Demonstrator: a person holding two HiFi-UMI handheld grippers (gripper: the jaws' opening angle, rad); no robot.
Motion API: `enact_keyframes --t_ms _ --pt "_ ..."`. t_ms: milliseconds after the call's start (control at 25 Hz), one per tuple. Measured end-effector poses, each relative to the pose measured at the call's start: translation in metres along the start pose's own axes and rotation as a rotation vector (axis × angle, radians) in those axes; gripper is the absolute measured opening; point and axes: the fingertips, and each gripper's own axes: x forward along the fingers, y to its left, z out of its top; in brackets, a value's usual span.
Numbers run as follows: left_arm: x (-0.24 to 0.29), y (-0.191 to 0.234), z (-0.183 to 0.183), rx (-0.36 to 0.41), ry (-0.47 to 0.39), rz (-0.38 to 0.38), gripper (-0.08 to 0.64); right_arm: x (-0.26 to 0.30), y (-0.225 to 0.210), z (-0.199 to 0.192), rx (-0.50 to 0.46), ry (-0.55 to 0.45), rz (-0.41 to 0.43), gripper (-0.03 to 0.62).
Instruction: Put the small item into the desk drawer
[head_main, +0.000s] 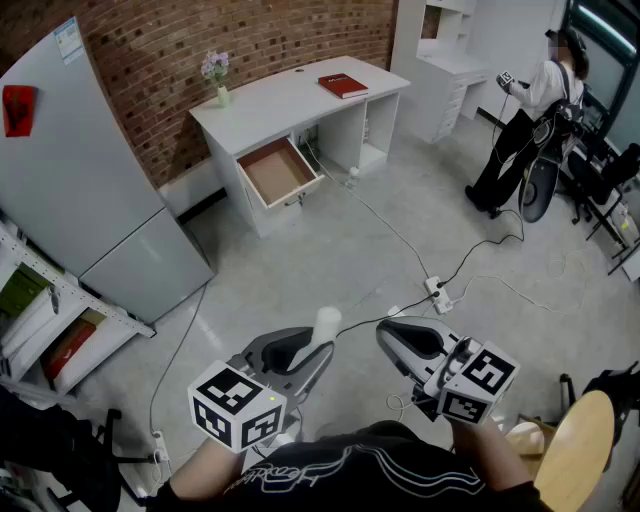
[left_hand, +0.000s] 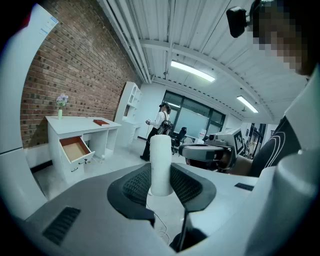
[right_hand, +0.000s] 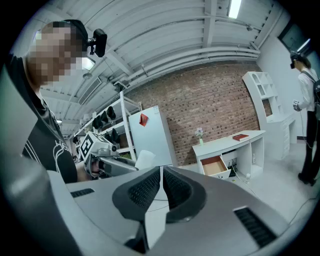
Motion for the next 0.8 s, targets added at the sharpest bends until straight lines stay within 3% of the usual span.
enact_keyframes --t_ms 800 --pt "-0.009 0.01 0.005 0.021 -0.013 0.012 0.133 0.014 0.002 0.0 -0.02 -0.014 -0.019 0.052"
